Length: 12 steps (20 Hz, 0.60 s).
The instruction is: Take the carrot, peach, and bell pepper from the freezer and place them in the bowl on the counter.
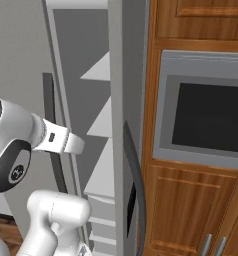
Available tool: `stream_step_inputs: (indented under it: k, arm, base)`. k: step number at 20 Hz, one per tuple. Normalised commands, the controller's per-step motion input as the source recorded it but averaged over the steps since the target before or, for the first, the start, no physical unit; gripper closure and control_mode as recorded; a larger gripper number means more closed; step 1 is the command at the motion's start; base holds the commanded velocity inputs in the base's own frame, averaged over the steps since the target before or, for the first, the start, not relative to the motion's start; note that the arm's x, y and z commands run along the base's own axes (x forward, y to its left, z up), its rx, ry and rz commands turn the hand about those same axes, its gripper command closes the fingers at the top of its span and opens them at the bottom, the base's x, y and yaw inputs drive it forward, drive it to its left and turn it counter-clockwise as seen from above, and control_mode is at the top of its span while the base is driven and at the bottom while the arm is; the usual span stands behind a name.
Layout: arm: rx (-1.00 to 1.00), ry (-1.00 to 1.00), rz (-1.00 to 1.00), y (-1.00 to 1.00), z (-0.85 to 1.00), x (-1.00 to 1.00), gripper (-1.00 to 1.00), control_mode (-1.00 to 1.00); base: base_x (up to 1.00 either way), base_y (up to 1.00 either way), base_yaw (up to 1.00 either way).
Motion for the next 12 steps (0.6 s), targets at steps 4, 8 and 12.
stream_step_inputs:
  k: [4, 8, 12]
  arm:
    - [0.00, -0.25, 0.00, -0.27, 0.03, 0.00, -1.00, -1.00]
    - [0.00, -0.19, 0.00, -0.08, 0.01, 0.14, -1.00, -1.00]
    - [0.00, -0.09, 0.00, 0.00, 0.18, 0.43, -1.00, -1.00]
  base:
    - [0.00, 0.00, 0.00]
    - [0.00, 0.00, 0.00]
    - [0.00, 0.00, 0.00]
